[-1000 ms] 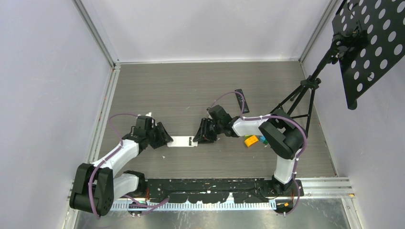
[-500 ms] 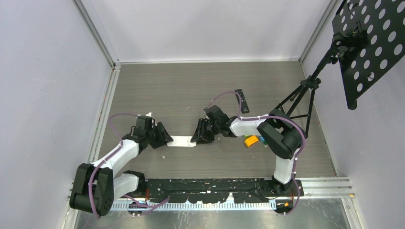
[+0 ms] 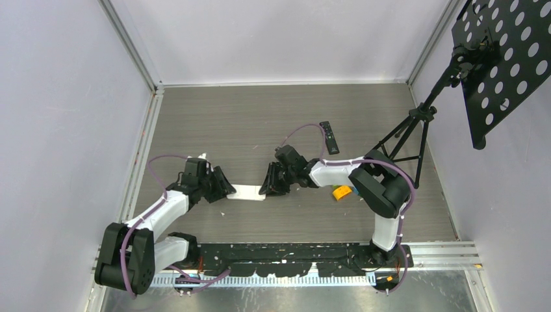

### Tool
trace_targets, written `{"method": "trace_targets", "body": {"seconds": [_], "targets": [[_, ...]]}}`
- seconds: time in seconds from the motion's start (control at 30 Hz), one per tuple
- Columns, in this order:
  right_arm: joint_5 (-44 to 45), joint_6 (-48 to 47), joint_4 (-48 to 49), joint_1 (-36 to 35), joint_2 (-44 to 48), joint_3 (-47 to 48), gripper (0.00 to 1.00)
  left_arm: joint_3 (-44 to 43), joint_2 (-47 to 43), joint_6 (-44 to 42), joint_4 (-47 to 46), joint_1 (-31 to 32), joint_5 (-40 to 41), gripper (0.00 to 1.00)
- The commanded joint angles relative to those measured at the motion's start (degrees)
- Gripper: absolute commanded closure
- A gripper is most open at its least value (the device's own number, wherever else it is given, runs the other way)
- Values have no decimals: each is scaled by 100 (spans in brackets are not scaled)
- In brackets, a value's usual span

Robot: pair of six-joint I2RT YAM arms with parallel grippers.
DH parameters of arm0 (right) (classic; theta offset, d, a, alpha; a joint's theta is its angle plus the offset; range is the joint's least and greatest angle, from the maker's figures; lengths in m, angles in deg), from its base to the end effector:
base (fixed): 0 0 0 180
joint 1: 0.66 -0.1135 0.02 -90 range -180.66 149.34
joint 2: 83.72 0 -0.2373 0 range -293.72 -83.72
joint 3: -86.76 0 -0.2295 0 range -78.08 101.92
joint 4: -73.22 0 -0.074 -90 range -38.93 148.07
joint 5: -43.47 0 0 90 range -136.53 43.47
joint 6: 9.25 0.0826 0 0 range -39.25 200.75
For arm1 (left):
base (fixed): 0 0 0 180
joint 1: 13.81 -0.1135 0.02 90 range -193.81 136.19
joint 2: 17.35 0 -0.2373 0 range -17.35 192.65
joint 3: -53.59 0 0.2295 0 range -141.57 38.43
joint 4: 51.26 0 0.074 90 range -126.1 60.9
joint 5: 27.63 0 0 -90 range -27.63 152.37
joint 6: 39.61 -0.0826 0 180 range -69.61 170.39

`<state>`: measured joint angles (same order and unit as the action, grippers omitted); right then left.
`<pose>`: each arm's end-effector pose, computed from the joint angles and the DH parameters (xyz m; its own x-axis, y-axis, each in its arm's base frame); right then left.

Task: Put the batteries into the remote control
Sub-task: Load the battery cover into the remote control.

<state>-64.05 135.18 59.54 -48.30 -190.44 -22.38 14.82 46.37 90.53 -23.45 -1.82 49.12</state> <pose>0.2332 0.2927 0.0901 -0.9784 0.0782 -0.1912 -0.0695 0.7471 0.6611 0.2078 -0.0635 0.1065 -0.8131 -0.4688 -0.3450 -0.2437 0.8125 -0.5296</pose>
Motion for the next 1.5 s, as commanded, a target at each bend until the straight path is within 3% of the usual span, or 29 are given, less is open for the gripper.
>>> {"method": "trace_targets", "body": {"seconds": [0.0, 0.2, 0.4, 0.67, 1.0, 1.3, 1.47], "targets": [[591, 95, -433, -186, -359, -65, 66, 103, -54, 37, -68, 21, -104, 52], [701, 460, -222, -246, -385, -181, 79, 182, 2, 72, -191, 23, -285, 56], [722, 1116, -19, -254, -479, -304, 84, 409, 144, 209, -520, 23, -608, 65], [685, 2382, 1053, -349, -359, -1034, 89, 510, 106, 363, -645, 23, -659, 66], [820, 2239, 1011, -490, -328, -990, 86, 498, 128, 349, -725, 30, -599, 62], [1310, 1649, 62, -662, -691, -316, 84, 595, 218, 379, -882, 34, -797, 61], [1874, 1485, -606, -745, -889, 71, 75, 671, 236, 446, -1004, 40, -821, 60]]}}
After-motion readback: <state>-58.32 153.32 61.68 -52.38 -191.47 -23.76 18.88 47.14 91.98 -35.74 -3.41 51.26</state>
